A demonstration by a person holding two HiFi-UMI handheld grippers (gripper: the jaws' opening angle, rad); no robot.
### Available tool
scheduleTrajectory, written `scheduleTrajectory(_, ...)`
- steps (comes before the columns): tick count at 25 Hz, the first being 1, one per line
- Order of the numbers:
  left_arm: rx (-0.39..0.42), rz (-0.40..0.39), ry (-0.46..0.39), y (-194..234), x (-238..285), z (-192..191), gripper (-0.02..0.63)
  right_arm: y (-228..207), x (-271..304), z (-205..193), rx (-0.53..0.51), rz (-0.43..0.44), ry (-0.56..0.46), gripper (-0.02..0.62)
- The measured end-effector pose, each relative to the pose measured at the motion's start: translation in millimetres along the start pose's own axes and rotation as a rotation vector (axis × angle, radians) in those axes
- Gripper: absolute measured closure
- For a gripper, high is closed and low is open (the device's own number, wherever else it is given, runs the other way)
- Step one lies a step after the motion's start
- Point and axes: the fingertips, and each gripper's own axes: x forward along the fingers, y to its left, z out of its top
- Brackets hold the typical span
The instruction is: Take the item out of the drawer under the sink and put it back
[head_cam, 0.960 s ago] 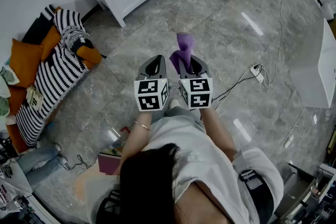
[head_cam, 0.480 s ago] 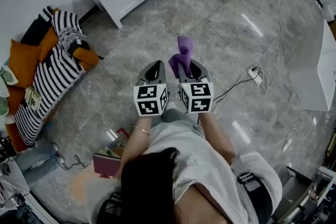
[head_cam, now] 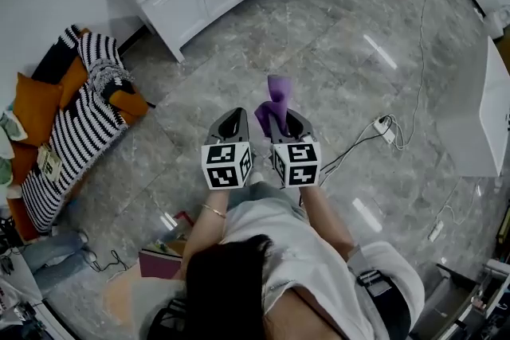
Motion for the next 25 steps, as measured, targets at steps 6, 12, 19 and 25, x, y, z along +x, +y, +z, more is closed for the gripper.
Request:
scheduleTrajectory(6, 0.008, -0.01, -0.001, 11, 14, 8, 0.603, -1, 16, 8, -0.004, -0.005, -0.007, 0.502)
scheduleTrajectory(12, 0.024, -0.034, -0.005, 30, 40, 27, 0.603, -4, 44, 28, 0.0, -0.028, -0.025, 0.502)
scheduleTrajectory(19, 0.019, -0.049, -0.007, 69, 78, 58, 0.603, -5, 97, 54, -0.001, -0.047, -0.022, 0.502)
scheduleTrajectory(25, 0.038, -0.081, -0.015, 102, 105, 85, 0.603, 5, 140, 78, 0.001, -0.067, -0.024, 0.502)
